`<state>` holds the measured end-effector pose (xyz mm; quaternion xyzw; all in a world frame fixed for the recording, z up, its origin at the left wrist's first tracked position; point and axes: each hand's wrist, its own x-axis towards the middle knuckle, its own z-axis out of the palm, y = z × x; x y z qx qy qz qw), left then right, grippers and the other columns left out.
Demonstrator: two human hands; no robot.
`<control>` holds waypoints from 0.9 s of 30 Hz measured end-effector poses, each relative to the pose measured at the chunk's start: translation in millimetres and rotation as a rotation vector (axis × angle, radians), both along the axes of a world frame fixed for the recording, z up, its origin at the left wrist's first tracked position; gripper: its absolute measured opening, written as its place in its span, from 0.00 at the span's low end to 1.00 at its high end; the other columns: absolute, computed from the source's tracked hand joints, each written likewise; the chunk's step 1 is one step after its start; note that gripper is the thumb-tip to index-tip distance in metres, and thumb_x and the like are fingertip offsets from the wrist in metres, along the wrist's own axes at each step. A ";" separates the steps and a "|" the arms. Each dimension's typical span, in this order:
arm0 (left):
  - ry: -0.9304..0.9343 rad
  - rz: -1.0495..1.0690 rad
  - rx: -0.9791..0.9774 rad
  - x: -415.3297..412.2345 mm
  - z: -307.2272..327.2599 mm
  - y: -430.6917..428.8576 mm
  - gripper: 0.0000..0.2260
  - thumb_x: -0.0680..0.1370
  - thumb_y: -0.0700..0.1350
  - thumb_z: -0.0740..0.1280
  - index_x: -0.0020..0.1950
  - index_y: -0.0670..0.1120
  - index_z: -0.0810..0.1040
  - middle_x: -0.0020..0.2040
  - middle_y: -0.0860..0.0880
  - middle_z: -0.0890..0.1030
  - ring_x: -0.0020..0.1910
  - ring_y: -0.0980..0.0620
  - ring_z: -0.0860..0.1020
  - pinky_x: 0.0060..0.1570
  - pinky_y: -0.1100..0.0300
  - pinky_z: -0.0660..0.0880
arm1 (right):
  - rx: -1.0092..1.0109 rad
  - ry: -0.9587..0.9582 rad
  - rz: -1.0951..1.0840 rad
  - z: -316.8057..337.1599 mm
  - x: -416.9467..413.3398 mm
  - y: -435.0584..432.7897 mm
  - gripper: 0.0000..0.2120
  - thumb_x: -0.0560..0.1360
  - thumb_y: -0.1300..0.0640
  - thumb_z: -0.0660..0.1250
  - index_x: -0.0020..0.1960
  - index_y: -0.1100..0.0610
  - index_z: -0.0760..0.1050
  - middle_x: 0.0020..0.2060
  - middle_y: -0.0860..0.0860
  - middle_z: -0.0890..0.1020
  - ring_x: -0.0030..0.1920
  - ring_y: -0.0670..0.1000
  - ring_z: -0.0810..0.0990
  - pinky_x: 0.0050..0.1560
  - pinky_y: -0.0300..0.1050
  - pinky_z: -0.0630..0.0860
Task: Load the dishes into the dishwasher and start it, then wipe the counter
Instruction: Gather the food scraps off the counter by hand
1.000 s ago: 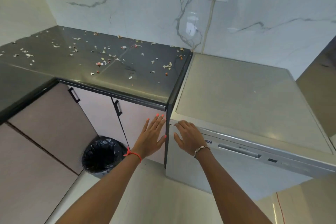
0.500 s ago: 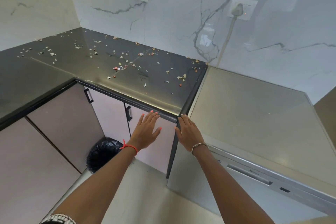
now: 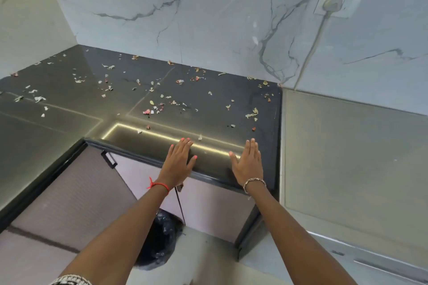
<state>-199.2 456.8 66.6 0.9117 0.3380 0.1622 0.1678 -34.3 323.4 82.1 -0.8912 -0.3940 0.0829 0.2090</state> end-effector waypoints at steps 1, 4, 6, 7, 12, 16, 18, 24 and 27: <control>0.006 -0.002 0.007 2.2 -0.5 12.9 0.22 0.82 0.48 0.55 0.74 0.42 0.60 0.75 0.45 0.60 0.76 0.49 0.52 0.74 0.52 0.46 | -0.017 0.018 -0.058 -1.9 -0.8 10.0 0.35 0.80 0.42 0.51 0.76 0.64 0.44 0.76 0.59 0.46 0.76 0.55 0.44 0.75 0.47 0.41; 0.008 0.016 -0.019 11.6 -1.5 42.6 0.24 0.81 0.50 0.53 0.74 0.42 0.60 0.76 0.45 0.59 0.76 0.49 0.52 0.73 0.51 0.47 | -0.066 0.074 -0.235 -11.8 -6.6 34.2 0.39 0.78 0.38 0.49 0.75 0.65 0.41 0.76 0.60 0.44 0.76 0.56 0.42 0.75 0.50 0.40; 0.014 -0.001 -0.041 18.7 -4.1 58.0 0.27 0.78 0.54 0.48 0.75 0.42 0.60 0.76 0.46 0.59 0.76 0.50 0.52 0.73 0.51 0.47 | -0.085 0.039 -0.292 -19.6 -15.5 52.5 0.41 0.77 0.35 0.45 0.75 0.66 0.41 0.75 0.60 0.45 0.76 0.57 0.43 0.74 0.53 0.39; 0.019 -0.010 -0.048 22.6 -6.1 65.1 0.29 0.77 0.55 0.46 0.75 0.43 0.59 0.76 0.46 0.58 0.76 0.51 0.52 0.73 0.51 0.47 | -0.079 0.018 -0.290 -22.5 -20.8 62.8 0.43 0.75 0.33 0.41 0.75 0.66 0.41 0.75 0.61 0.46 0.76 0.57 0.43 0.74 0.54 0.38; 0.065 -0.035 -0.046 42.1 -13.8 92.1 0.25 0.81 0.50 0.52 0.76 0.42 0.57 0.77 0.46 0.55 0.76 0.50 0.50 0.73 0.50 0.47 | 0.045 0.086 -0.024 -21.2 -12.7 98.6 0.41 0.74 0.34 0.39 0.75 0.63 0.47 0.76 0.57 0.50 0.76 0.53 0.45 0.73 0.47 0.37; 0.135 -0.023 -0.033 59.9 -14.0 116.6 0.24 0.82 0.51 0.54 0.76 0.43 0.57 0.77 0.48 0.54 0.76 0.52 0.50 0.73 0.49 0.46 | 0.258 0.092 0.057 -10.3 53.8 110.0 0.28 0.80 0.50 0.56 0.75 0.62 0.53 0.75 0.56 0.55 0.76 0.53 0.50 0.74 0.43 0.45; 0.143 -0.026 -0.039 67.4 -14.6 128.3 0.29 0.79 0.59 0.49 0.76 0.44 0.57 0.77 0.50 0.55 0.76 0.53 0.51 0.74 0.50 0.46 | 0.244 0.056 -0.035 -7.5 94.5 114.9 0.28 0.80 0.50 0.55 0.75 0.62 0.53 0.75 0.56 0.54 0.76 0.53 0.49 0.75 0.45 0.46; 0.103 -0.008 -0.017 70.8 -20.2 136.9 0.33 0.74 0.63 0.42 0.75 0.50 0.58 0.76 0.55 0.55 0.73 0.63 0.47 0.74 0.55 0.44 | 0.010 0.042 -0.099 -12.3 163.5 126.8 0.31 0.80 0.46 0.53 0.75 0.63 0.51 0.76 0.57 0.51 0.76 0.54 0.46 0.76 0.50 0.46; 0.095 -0.004 -0.024 72.0 -19.4 137.2 0.32 0.75 0.63 0.43 0.75 0.50 0.58 0.76 0.56 0.55 0.74 0.62 0.47 0.73 0.57 0.42 | -0.083 -0.001 -0.086 -17.8 144.1 135.3 0.33 0.80 0.42 0.50 0.75 0.64 0.49 0.76 0.58 0.49 0.76 0.55 0.46 0.75 0.48 0.42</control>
